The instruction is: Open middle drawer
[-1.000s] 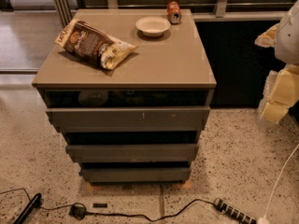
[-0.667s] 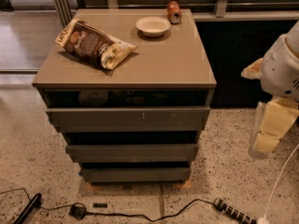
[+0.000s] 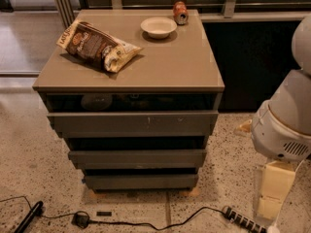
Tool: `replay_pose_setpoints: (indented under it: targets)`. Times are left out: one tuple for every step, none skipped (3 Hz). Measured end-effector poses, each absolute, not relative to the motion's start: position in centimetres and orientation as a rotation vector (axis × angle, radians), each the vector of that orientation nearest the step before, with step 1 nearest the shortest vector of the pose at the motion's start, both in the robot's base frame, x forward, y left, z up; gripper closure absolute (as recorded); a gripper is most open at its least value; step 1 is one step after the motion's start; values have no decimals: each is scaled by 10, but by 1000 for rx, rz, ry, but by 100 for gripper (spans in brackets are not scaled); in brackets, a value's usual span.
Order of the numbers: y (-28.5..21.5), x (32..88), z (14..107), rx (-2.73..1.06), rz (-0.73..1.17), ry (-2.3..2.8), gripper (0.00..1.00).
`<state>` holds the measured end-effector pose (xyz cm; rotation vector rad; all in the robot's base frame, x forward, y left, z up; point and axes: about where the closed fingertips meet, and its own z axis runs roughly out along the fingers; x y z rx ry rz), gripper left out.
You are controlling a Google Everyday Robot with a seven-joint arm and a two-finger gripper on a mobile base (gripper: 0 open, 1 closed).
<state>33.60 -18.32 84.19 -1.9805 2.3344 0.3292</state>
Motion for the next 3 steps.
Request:
replay_pose_setpoints:
  targets:
    - [-183,328,828,-1999,367,2340,0]
    - [-183,332,825,-1990,393,2321,0]
    - [-159,332,788,-2056,505,2284,0]
